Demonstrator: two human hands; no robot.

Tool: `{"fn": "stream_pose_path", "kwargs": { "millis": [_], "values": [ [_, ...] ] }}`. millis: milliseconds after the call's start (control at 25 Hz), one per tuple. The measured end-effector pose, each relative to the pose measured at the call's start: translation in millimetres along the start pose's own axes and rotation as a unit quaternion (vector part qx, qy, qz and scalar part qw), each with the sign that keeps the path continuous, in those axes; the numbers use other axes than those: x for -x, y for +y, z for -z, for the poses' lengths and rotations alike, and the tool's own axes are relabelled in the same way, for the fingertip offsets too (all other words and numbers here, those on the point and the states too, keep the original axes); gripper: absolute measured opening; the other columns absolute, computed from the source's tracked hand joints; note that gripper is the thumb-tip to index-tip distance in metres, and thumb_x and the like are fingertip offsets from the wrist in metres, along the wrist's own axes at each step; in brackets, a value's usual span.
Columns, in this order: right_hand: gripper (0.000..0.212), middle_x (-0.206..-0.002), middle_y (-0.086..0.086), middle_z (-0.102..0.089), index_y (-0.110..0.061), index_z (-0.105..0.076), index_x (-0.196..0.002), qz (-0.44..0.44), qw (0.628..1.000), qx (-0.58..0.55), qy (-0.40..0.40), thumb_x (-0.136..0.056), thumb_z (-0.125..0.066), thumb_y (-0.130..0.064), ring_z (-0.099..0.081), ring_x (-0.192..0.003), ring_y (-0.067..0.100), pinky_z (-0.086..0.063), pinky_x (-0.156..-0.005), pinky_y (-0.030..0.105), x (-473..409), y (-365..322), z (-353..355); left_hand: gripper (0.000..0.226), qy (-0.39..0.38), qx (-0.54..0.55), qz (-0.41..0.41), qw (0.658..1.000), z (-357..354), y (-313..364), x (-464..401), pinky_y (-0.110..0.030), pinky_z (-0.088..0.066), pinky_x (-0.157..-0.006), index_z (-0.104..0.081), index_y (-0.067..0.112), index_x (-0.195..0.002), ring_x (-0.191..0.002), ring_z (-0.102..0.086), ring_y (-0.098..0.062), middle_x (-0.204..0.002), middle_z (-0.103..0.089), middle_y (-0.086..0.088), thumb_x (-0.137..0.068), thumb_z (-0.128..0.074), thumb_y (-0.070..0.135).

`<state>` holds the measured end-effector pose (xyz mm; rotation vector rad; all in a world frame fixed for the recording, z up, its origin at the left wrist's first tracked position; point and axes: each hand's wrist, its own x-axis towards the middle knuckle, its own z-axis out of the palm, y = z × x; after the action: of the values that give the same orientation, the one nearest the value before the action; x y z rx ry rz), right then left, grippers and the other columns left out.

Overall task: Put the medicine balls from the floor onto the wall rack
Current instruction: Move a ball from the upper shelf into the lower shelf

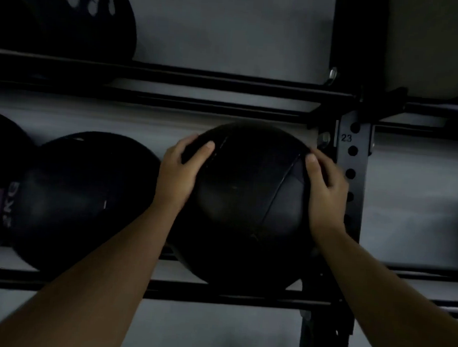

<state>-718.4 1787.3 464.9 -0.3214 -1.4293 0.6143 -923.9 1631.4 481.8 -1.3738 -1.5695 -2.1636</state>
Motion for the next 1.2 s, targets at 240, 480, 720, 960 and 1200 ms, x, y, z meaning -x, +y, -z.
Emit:
{"fn": "stream_pose_path", "kwargs": {
  "millis": [240,480,720,960,1200],
  "values": [
    [0.049,-0.153,-0.009,-0.048,-0.059,-0.056,-0.130,-0.027,0.998,0.035,-0.048,-0.087,-0.044,-0.080,-0.034,-0.149,0.021,-0.028,-0.122,0.058,3,-15,15,0.059,-0.009,-0.012,0.001,1.000,2,12,8,-0.035,-0.047,-0.115,-0.062,0.039,-0.145,-0.135,-0.056,-0.013,-0.148,-0.056,0.007,-0.091,-0.067,0.064],
    [0.055,-0.165,0.001,-0.033,-0.044,-0.037,-0.155,-0.037,0.985,0.094,-0.137,-0.103,-0.040,-0.061,-0.021,-0.156,0.026,-0.020,-0.126,0.053,1,-20,29,0.060,-0.029,-0.047,0.027,0.998,7,18,19,-0.044,-0.040,-0.123,-0.049,0.041,-0.155,-0.148,-0.046,-0.021,-0.162,-0.044,0.002,-0.100,-0.059,0.062],
    [0.061,-0.173,0.007,-0.020,-0.031,-0.020,-0.165,-0.042,0.957,0.218,-0.188,-0.109,-0.023,-0.055,-0.009,-0.161,0.031,-0.009,-0.129,0.054,1,-37,33,0.072,-0.059,-0.124,0.065,0.988,9,33,28,-0.056,-0.029,-0.128,-0.029,0.036,-0.166,-0.159,-0.028,-0.034,-0.174,-0.025,-0.007,-0.103,-0.044,0.067],
    [0.062,-0.172,0.013,-0.022,-0.027,-0.019,-0.166,-0.100,0.936,0.298,-0.160,-0.110,-0.029,-0.050,-0.024,-0.157,0.036,-0.024,-0.125,0.047,36,-61,41,0.068,-0.088,-0.184,0.011,0.979,27,25,63,-0.055,-0.025,-0.129,-0.023,0.029,-0.169,-0.161,-0.023,-0.035,-0.176,-0.021,-0.011,-0.109,-0.036,0.059],
    [0.047,-0.135,0.014,-0.065,-0.026,-0.054,-0.144,-0.163,0.895,0.387,-0.154,-0.101,-0.051,-0.043,-0.063,-0.122,0.036,-0.048,-0.092,0.032,185,-65,76,0.075,-0.159,-0.198,-0.102,0.962,64,-37,177,-0.052,-0.026,-0.127,-0.022,0.018,-0.169,-0.162,-0.020,-0.037,-0.178,-0.013,-0.016,-0.106,-0.057,0.040]
  ]
}}
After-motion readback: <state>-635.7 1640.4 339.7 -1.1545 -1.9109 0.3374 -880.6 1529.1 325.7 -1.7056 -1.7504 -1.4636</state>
